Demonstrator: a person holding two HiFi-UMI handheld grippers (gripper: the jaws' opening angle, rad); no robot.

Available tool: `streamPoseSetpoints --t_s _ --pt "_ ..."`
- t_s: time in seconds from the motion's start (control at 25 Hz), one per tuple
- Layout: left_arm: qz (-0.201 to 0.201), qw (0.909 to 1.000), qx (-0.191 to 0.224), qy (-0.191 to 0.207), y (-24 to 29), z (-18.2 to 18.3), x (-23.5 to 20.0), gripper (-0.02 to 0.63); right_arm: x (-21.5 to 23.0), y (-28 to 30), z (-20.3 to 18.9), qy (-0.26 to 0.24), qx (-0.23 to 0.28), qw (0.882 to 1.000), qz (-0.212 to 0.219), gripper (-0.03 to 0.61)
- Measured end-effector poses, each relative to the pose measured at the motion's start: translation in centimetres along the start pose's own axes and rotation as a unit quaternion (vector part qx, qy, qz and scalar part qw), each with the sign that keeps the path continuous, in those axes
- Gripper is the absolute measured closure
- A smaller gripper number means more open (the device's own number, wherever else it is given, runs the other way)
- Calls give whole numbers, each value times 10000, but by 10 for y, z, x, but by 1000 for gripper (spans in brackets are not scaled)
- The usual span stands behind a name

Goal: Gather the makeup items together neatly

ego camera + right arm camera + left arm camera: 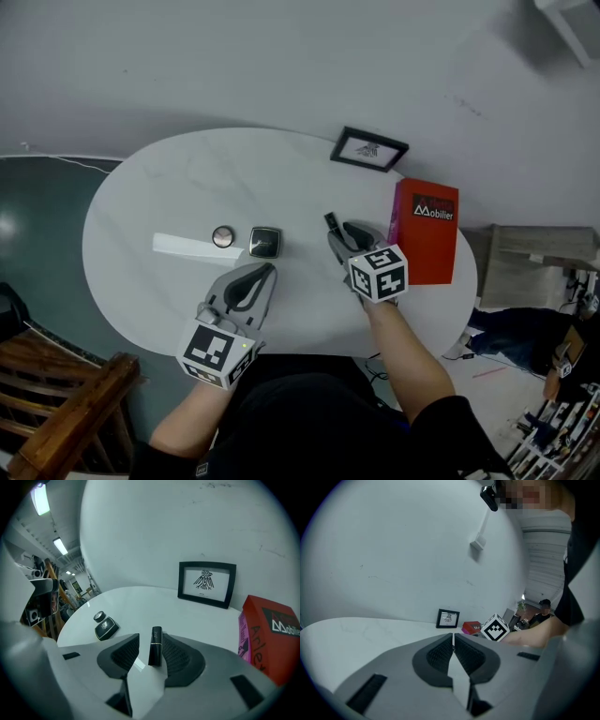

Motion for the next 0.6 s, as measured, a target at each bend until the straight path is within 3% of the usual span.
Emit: streamPoseSetpoints --t_s 0.4,0.6 --pt "-66 9999 -111 22 -12 -1 -17 589 1 15 -20 223 -200 9991 -308 451" --pt "-185 9998 -84 54 -19 5 -25 590 -6 5 -20 407 -43 9978 -514 476"
Point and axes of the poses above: the fingertips, and each gripper's own axes: y forward along the fingers, x to its right, z out of its top, the point moved 10 cm from there along -y, backward along the fingers, and after that the axes turned 9 degrees about x, right-handed, at the moved point
